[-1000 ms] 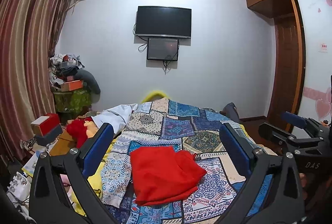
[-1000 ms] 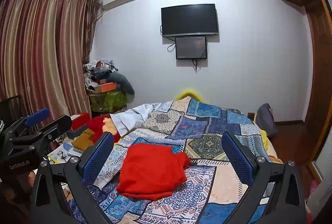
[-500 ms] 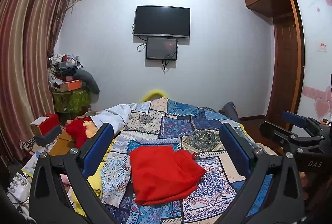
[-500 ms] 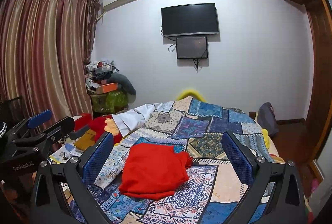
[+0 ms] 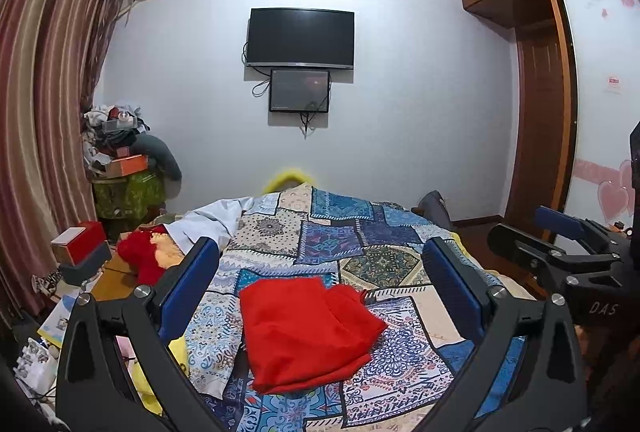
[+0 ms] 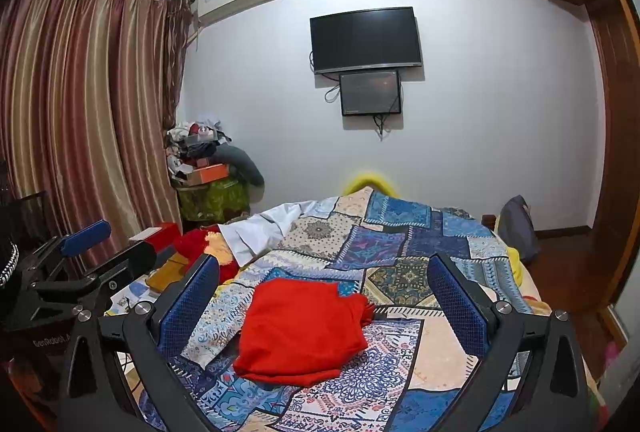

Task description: Fold large clothes

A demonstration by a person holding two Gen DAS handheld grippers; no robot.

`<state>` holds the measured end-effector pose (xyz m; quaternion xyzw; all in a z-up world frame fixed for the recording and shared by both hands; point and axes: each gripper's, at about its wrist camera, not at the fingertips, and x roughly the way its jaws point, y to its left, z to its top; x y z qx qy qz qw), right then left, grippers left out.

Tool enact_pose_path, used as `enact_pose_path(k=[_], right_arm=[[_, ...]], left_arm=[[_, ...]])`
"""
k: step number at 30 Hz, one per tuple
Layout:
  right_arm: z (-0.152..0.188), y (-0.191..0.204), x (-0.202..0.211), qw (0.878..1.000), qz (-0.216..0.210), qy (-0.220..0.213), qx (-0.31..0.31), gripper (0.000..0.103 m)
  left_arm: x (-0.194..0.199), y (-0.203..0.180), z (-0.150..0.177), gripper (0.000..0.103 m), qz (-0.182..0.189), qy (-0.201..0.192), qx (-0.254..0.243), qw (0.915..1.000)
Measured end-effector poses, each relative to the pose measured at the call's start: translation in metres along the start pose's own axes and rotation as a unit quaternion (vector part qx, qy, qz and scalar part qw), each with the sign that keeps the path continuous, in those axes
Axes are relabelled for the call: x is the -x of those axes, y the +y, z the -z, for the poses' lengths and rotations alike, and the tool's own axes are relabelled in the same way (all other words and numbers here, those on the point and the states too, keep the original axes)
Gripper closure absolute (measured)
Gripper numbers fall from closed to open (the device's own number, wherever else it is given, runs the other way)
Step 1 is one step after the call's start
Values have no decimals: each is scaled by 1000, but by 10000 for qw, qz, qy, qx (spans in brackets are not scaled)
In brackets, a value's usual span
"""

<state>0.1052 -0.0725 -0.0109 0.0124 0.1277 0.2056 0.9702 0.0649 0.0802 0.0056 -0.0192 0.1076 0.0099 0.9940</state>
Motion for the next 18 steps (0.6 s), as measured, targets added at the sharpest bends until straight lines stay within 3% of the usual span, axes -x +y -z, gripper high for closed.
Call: enact_pose_path(k=[18], right_arm=[[2,10,-5,9999,37,26,-120,0]], left_arm=[[0,5,0,0,90,40,19,9999]])
